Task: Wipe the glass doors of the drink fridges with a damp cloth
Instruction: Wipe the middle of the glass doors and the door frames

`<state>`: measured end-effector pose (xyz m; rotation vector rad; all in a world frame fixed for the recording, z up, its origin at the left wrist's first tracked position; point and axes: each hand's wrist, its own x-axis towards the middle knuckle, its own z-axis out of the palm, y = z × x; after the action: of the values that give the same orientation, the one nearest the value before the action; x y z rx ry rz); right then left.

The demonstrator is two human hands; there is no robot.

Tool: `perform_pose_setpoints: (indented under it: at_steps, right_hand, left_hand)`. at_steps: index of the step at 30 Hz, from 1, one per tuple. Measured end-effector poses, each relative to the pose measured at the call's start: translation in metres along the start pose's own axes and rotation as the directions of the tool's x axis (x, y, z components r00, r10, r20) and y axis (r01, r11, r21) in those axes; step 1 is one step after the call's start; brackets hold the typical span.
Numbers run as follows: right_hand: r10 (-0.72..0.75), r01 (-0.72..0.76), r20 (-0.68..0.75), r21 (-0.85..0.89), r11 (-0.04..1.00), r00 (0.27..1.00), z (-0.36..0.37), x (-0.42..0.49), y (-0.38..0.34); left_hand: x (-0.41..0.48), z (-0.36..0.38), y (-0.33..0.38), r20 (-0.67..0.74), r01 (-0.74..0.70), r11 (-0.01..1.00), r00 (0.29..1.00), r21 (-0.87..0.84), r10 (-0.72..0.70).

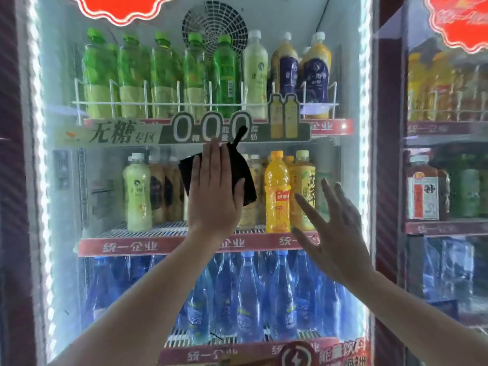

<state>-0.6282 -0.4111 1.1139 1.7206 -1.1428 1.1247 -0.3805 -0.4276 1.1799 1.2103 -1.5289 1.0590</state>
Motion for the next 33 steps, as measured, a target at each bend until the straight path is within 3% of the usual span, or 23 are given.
perform_pose_setpoints:
  at_steps: [7, 11, 13, 15, 17, 20, 23, 27, 30, 33]
  right_hand:
    - [-0.012, 0.013, -0.039, 0.020, 1.000, 0.999, 0.008, -0.004, 0.000]
    - [-0.021, 0.021, 0.016, -0.005, 1.000, 1.000, 0.002, -0.004, 0.002]
    - [-0.052, 0.054, 0.048, -0.030, 0.998, 0.997, -0.005, -0.004, 0.007]
    - [-0.094, 0.096, 0.065, -0.033, 0.995, 0.993, -0.012, -0.005, 0.016]
    - [-0.127, 0.130, 0.082, -0.023, 0.991, 0.988, -0.018, -0.008, 0.026]
    - [-0.094, 0.095, 0.070, -0.012, 0.995, 0.993, -0.026, -0.013, 0.039]
    - [-0.030, 0.030, 0.017, -0.019, 0.999, 0.999, -0.032, -0.013, 0.050]
    - [0.085, -0.085, -0.014, 0.003, 0.996, 0.996, -0.032, -0.013, 0.068]
    - [0.094, -0.094, -0.020, 0.013, 0.995, 0.995, -0.024, -0.019, 0.075]
    - [0.084, -0.084, -0.005, 0.031, 0.996, 0.996, -0.021, -0.023, 0.077]
  left_hand:
    - [-0.076, 0.020, 0.032, 0.080, -0.157, 0.988, 0.984, 0.005, 0.156]
    - [-0.085, 0.015, 0.027, 0.134, -0.257, 0.966, 0.959, 0.025, 0.251]
    - [-0.073, 0.010, 0.014, 0.170, -0.385, 0.922, 0.912, 0.048, 0.373]
    - [-0.051, 0.004, -0.003, 0.219, -0.557, 0.828, 0.818, 0.068, 0.533]
    - [-0.021, -0.002, -0.012, 0.235, -0.642, 0.761, 0.757, 0.094, 0.609]
    - [0.025, -0.010, 0.000, 0.204, -0.526, 0.842, 0.843, 0.120, 0.497]
    - [0.056, -0.010, 0.033, 0.125, -0.244, 0.965, 0.965, 0.094, 0.231]
    - [0.058, 0.001, 0.083, -0.030, 0.105, 0.994, 0.994, -0.023, -0.106]
    - [0.037, 0.011, 0.106, -0.053, 0.127, 0.988, 0.990, -0.083, -0.132]
    - [0.006, 0.022, 0.126, -0.038, 0.021, 0.996, 0.999, -0.091, -0.024]
